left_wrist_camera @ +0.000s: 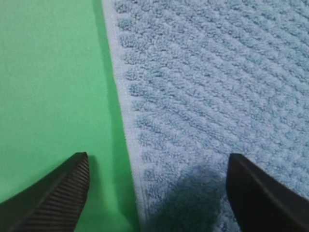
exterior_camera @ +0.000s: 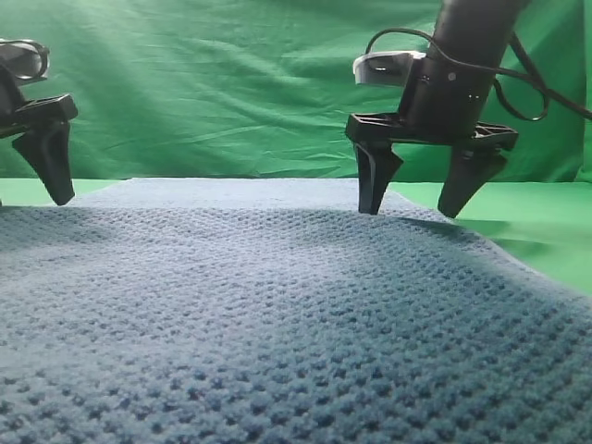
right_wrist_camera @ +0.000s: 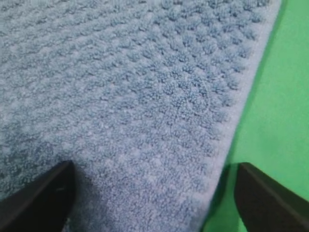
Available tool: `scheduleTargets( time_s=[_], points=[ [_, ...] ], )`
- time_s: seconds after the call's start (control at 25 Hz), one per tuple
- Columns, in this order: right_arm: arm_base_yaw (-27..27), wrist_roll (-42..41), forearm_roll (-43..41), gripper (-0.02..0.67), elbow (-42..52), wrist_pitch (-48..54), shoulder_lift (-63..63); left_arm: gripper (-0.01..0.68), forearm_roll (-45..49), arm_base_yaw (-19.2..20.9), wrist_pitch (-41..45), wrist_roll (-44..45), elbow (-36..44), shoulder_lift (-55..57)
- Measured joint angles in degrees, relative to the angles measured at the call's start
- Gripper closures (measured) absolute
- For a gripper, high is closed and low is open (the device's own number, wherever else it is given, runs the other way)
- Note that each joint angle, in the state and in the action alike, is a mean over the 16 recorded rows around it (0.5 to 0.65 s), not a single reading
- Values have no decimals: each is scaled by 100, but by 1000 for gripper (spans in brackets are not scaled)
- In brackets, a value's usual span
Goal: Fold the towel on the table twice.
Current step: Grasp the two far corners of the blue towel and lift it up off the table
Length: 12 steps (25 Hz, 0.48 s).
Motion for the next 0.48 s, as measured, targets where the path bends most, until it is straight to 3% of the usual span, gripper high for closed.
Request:
scheduleTargets(
  time_s=[0.16, 0.48],
  points=[
    [23, -13, 7, 194, -16, -28, 26, 211, -72, 0, 29, 5, -14, 26],
    [29, -1, 45, 506, -34, -9, 35, 486, -311, 0, 212, 29, -41, 70]
  ],
)
